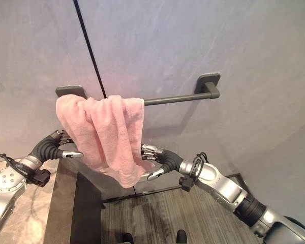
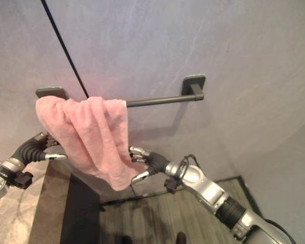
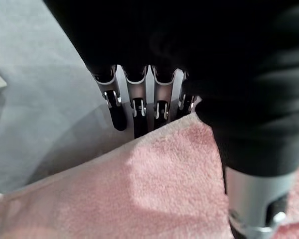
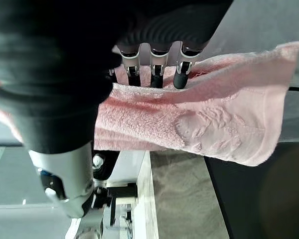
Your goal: Put brush and paste in cup on sink, flatten towel.
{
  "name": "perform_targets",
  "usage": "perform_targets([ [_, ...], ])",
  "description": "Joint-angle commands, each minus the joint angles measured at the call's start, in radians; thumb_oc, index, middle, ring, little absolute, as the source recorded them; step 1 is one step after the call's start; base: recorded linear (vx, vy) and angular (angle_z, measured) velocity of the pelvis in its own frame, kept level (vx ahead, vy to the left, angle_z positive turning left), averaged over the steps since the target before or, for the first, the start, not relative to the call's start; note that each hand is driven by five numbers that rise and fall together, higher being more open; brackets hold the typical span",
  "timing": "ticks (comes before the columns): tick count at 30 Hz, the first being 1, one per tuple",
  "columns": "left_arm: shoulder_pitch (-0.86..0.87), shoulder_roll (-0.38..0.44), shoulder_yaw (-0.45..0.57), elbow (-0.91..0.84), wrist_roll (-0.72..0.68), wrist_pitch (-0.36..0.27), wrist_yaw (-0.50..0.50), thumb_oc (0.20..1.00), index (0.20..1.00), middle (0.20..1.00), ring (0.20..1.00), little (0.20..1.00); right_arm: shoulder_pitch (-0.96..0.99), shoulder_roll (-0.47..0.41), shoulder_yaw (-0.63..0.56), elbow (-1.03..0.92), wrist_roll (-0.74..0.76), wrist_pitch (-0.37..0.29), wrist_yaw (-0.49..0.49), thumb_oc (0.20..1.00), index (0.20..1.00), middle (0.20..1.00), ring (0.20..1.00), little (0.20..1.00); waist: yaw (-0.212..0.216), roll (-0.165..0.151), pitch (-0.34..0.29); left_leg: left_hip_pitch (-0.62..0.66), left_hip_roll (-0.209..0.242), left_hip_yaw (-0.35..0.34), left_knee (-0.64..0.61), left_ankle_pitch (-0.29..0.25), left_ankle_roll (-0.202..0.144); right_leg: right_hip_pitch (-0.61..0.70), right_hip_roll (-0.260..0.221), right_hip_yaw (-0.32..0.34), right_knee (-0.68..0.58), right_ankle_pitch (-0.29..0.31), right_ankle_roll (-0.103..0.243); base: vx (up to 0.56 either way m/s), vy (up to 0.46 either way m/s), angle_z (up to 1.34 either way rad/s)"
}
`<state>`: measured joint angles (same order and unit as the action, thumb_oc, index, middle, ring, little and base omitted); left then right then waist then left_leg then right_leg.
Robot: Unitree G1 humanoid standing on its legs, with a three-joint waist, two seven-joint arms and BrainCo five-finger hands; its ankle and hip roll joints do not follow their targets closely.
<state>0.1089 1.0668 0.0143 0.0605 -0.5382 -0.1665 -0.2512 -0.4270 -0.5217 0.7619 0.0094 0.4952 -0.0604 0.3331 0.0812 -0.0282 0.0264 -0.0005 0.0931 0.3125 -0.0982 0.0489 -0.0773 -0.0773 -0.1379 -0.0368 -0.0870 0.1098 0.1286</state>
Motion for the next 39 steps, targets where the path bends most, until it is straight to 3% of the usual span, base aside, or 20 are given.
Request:
perform_targets([
  [1, -0.135, 0.095, -0.022, 0.03, 0.011, -0.04, 0.02, 1.0, 1.0, 1.0, 1.0, 1.0, -0.113, 0.045, 0.017, -0.049, -0.041, -0.02, 0.001, 1.0, 1.0, 1.0, 1.0, 1.0, 0.002, -0.034, 0.008, 0.015, -0.034, -0.019, 0.012, -0.042, 0.034, -0.002, -0.114, 0.004, 0.043, 0.084, 0.084, 0.0, 0.0, 0.0],
  [12, -0.089, 0.066, 0.017, 0.018, 0.036, -0.017, 0.048, 1.0, 1.0, 1.0, 1.0, 1.0, -0.177, 0.075, -0.017, 0.052, -0.258, 0.0, -0.068, 1.0, 1.0, 1.0, 1.0, 1.0, 0.016, -0.035, 0.005, -0.003, -0.023, -0.05, 0.011, -0.036, 0.027, 0.004, -0.107, -0.023, 0.059, 0.059, 0.069, 0.02, -0.017, 0.1],
  [23, -0.129, 0.01, -0.028, 0.021, 0.028, 0.003, 0.048, 1.0, 1.0, 1.0, 1.0, 1.0, -0.237, 0.132, -0.02, 0.342, -0.451, 0.051, -0.106, 1.0, 1.0, 1.0, 1.0, 1.0, 0.032, -0.017, -0.005, -0.017, -0.029, -0.082, 0.011, -0.033, 0.023, 0.027, -0.111, -0.062, 0.05, 0.055, 0.063, 0.02, -0.012, 0.12],
  [30, -0.134, -0.016, -0.045, 0.023, 0.025, -0.001, 0.045, 1.0, 1.0, 1.0, 1.0, 1.0, -0.211, 0.161, -0.022, 0.371, -0.364, 0.047, -0.102, 1.0, 1.0, 1.0, 1.0, 1.0, 0.029, -0.015, -0.017, -0.011, -0.032, -0.081, 0.011, -0.038, 0.024, 0.036, -0.113, -0.062, 0.044, 0.062, 0.065, 0.01, -0.001, 0.03],
  [32, -0.16, -0.021, -0.068, 0.023, 0.02, -0.007, 0.048, 1.0, 1.0, 1.0, 1.0, 1.0, -0.21, 0.173, -0.008, 0.345, -0.275, 0.034, -0.098, 1.0, 1.0, 1.0, 1.0, 1.0, 0.029, -0.014, -0.022, -0.005, -0.034, -0.079, 0.011, -0.04, 0.025, 0.042, -0.114, -0.06, 0.039, 0.06, 0.065, 0.0, 0.0, 0.0],
  [33, -0.173, -0.021, -0.081, 0.023, 0.004, -0.011, 0.047, 1.0, 1.0, 1.0, 1.0, 1.0, -0.207, 0.173, -0.008, 0.317, -0.226, 0.025, -0.094, 0.871, 0.871, 0.871, 0.871, 0.871, 0.026, -0.012, -0.024, -0.002, -0.034, -0.077, 0.011, -0.041, 0.025, 0.044, -0.115, -0.062, 0.037, 0.061, 0.067, 0.0, 0.0, 0.0],
  [34, -0.174, -0.021, -0.082, 0.024, 0.004, -0.011, 0.046, 1.0, 1.0, 1.0, 1.0, 1.0, -0.207, 0.172, -0.009, 0.317, -0.225, 0.025, -0.094, 0.871, 0.871, 0.871, 0.871, 0.871, 0.027, -0.012, -0.024, -0.002, -0.035, -0.077, 0.011, -0.041, 0.025, 0.045, -0.115, -0.063, 0.037, 0.061, 0.067, 0.0, 0.0, 0.0],
  [35, -0.179, -0.019, -0.087, 0.017, -0.006, -0.012, 0.045, 1.0, 1.0, 1.0, 1.0, 1.0, -0.205, 0.172, -0.01, 0.305, -0.212, 0.021, -0.097, 0.749, 0.749, 0.749, 0.749, 0.749, 0.025, -0.012, -0.025, -0.001, -0.035, -0.076, 0.011, -0.041, 0.025, 0.045, -0.115, -0.062, 0.036, 0.061, 0.068, 0.0, 0.0, 0.0],
  [36, -0.184, -0.017, -0.095, 0.015, -0.017, -0.014, 0.038, 1.0, 1.0, 1.0, 1.0, 1.0, -0.2, 0.167, -0.011, 0.286, -0.195, 0.017, -0.095, 0.696, 0.696, 0.696, 0.696, 0.696, 0.023, -0.011, -0.026, 0.001, -0.035, -0.075, 0.011, -0.041, 0.025, 0.045, -0.115, -0.06, 0.037, 0.061, 0.068, 0.0, 0.0, 0.0],
  [39, -0.182, -0.016, -0.112, -0.002, -0.051, -0.009, 0.018, 1.0, 1.0, 1.0, 1.0, 1.0, -0.174, 0.155, -0.01, 0.245, -0.15, 0.016, -0.082, 0.802, 0.802, 0.802, 0.802, 0.802, 0.018, -0.012, -0.028, 0.003, -0.035, -0.073, 0.011, -0.042, 0.025, 0.046, -0.116, -0.058, 0.036, 0.061, 0.07, 0.0, 0.0, 0.0],
])
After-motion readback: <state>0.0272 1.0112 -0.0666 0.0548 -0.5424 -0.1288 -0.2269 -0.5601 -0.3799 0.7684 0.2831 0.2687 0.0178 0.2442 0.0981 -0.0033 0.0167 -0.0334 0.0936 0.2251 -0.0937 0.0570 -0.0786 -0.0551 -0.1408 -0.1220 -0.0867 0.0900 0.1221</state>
